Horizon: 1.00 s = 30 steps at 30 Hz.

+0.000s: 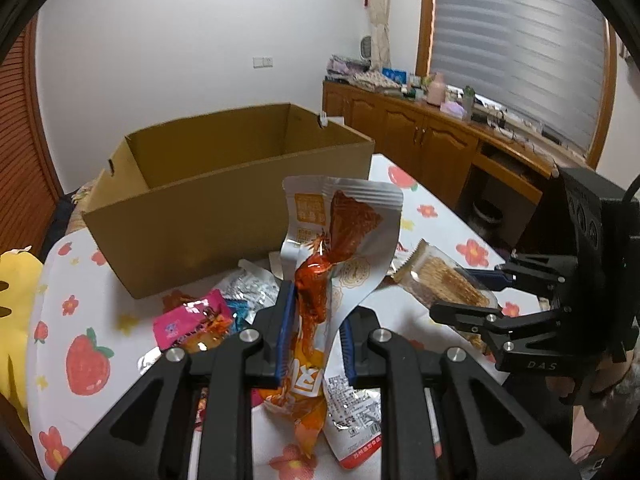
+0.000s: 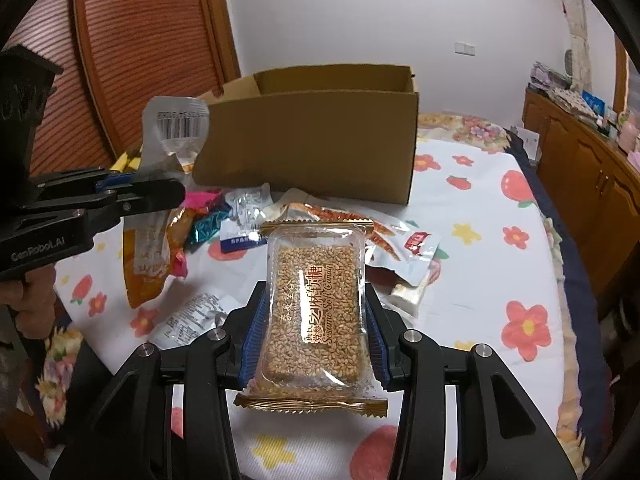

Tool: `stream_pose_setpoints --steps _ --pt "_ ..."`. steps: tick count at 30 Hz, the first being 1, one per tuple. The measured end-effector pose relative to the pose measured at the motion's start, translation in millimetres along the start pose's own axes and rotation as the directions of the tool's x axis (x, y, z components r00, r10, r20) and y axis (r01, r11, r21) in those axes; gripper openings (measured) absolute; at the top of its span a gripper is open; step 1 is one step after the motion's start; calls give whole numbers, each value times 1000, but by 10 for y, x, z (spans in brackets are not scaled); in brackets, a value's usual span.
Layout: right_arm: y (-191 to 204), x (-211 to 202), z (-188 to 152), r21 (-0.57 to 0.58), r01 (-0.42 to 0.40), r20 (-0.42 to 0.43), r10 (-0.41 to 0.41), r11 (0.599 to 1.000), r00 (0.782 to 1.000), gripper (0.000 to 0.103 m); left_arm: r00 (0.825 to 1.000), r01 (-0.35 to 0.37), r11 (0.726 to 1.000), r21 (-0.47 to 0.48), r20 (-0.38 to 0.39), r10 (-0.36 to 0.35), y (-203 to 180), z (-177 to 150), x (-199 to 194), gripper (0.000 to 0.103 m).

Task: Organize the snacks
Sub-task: 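Lift the orange pouch and sesame bar with both tools over the cardboard box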

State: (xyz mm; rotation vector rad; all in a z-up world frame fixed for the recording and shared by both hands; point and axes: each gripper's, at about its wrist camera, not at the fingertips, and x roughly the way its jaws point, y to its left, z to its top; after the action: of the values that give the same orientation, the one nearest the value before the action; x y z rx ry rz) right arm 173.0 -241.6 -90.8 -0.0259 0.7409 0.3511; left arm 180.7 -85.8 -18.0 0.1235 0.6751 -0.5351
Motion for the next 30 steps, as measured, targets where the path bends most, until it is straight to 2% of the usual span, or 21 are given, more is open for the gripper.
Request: stream_pose_setpoints --steps 14,22,30 --pt "10 -283 352 -35 -3 86 6 999 996 45 990 16 1000 10 138 -17 36 402 -390 18" --pt "-2 -251 823 -55 -35 144 42 998 989 45 984 34 999 14 173 -36 189 750 -349 18" --pt "-1 -91 1374 -77 -44 167 56 996 984 45 981 40 999 -1 190 -39 561 1224 -159 18"
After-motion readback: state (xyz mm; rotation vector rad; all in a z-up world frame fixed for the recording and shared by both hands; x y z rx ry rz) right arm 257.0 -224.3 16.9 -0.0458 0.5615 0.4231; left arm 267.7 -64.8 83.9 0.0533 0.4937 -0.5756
